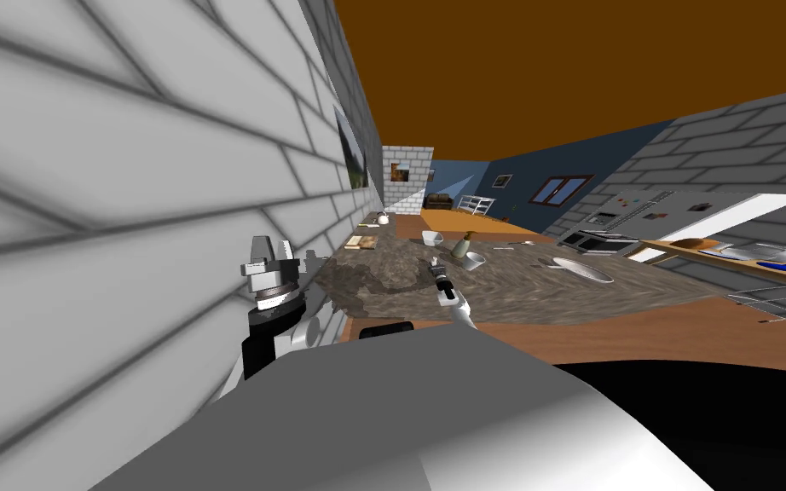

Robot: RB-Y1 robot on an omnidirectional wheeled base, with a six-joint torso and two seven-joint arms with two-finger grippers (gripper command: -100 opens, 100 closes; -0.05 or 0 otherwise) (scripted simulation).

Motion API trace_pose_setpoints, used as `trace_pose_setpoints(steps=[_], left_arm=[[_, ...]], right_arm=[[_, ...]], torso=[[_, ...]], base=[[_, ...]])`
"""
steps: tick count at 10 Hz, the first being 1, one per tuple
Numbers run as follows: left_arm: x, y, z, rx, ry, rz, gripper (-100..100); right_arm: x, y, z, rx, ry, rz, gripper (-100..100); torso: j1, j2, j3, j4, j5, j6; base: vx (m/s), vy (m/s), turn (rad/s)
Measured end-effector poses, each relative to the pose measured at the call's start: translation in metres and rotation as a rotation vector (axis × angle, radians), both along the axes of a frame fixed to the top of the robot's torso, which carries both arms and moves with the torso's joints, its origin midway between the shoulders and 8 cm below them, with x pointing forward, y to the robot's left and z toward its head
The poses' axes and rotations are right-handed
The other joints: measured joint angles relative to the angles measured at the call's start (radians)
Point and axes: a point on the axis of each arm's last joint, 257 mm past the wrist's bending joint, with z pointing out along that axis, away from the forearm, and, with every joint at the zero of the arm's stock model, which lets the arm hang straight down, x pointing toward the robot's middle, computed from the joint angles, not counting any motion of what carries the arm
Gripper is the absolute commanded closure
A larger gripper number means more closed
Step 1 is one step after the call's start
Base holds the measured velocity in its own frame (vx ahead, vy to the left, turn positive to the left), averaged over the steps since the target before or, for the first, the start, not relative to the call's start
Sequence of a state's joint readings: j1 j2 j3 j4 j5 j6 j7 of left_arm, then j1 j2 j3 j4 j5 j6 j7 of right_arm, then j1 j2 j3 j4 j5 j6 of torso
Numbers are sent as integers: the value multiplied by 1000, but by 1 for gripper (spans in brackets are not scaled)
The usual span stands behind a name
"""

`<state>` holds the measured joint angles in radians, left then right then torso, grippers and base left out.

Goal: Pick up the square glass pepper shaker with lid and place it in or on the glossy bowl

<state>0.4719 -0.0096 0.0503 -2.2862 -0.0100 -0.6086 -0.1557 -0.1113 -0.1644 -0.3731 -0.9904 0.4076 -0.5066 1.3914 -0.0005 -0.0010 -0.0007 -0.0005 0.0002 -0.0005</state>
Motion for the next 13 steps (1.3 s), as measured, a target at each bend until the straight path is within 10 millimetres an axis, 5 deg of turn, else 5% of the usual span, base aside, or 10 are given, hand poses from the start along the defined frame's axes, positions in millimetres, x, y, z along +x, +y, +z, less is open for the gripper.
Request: trace_pose_setpoints(steps=[1,2,13], left_arm=[[0,0,0,0,0,0,0],[0,0,0,0,0,0,0],[0,0,0,0,0,0,0]], right_arm=[[0,0,0,0,0,0,0],[0,0,0,0,0,0,100],[-26,-154,14,-196,98,-184,100]], torso=[[0,0,0,0,0,0],[0,0,0,0,0,0],[-6,2,-2,-6,-2,0]], base=[[0,0,0],[-104,6,268],[-121,-30,218]])
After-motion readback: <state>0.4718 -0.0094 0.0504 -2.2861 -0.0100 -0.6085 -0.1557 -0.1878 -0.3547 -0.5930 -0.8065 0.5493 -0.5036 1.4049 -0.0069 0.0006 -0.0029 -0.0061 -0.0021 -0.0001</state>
